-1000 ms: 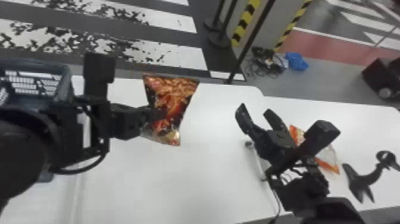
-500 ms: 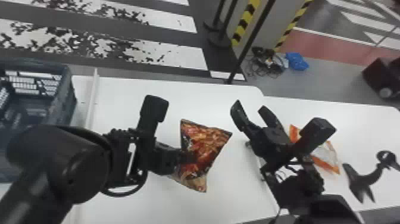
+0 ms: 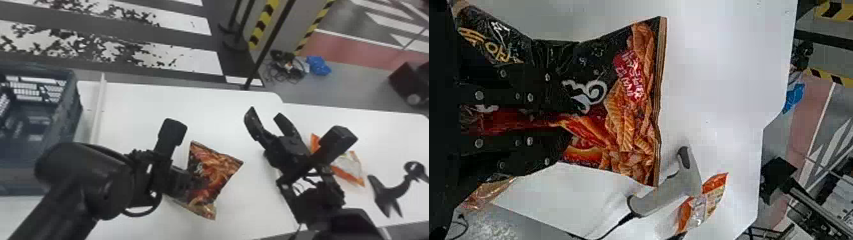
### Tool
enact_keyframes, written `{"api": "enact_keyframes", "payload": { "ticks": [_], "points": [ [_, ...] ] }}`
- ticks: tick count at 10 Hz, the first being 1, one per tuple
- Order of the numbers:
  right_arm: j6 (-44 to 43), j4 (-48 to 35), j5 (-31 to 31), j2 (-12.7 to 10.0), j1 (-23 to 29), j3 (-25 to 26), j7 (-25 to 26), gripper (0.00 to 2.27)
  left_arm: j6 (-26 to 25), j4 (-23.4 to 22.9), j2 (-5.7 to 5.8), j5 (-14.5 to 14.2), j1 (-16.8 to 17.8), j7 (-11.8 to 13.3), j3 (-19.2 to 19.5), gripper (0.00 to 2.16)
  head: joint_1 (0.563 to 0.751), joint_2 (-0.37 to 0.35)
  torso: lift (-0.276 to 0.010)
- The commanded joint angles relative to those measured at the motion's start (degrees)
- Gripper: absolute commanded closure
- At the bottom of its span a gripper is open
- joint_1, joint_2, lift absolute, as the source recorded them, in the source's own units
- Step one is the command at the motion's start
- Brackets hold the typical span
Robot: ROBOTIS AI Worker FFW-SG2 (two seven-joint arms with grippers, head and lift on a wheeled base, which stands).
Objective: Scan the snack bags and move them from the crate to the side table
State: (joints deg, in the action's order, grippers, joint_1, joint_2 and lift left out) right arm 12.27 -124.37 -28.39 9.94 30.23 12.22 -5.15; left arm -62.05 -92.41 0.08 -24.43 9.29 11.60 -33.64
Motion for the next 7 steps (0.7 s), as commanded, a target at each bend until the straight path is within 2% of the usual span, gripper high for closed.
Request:
{"api": "enact_keyframes", "payload": {
  "ticks": [1,3,5,6,7],
  "points": [
    [0.0,0.0,-0.1,0.2,0.0,0.1,0.0,0.13,1.4,0.1,-0.23,0.6,0.6,-0.3,0.7,0.0,0.695,-0.35,-0.087],
    [0.0,0.0,-0.1,0.3,0.1,0.1,-0.1,0.13,1.4,-2.3,-0.23,0.7,0.6,-1.3,2.6,0.07,0.695,-0.35,-0.087],
    [0.0,-0.1,-0.1,0.3,0.4,-0.1,-0.7,0.13,1.1,-5.2,-0.23,0.4,-0.4,-1.3,6.2,0.07,0.695,-0.35,-0.087],
    [0.0,-0.2,0.0,0.3,0.5,-0.1,-1.0,0.12,0.7,-9.6,0.62,1.1,-2.1,-1.6,8.6,0.07,0.695,-0.35,-0.087],
    [-0.2,-0.3,-0.1,0.4,0.7,0.0,-1.4,0.12,0.4,-14.9,2.65,3.2,-4.1,-3.0,10.3,0.07,0.695,-0.35,-0.087]
  ]
}}
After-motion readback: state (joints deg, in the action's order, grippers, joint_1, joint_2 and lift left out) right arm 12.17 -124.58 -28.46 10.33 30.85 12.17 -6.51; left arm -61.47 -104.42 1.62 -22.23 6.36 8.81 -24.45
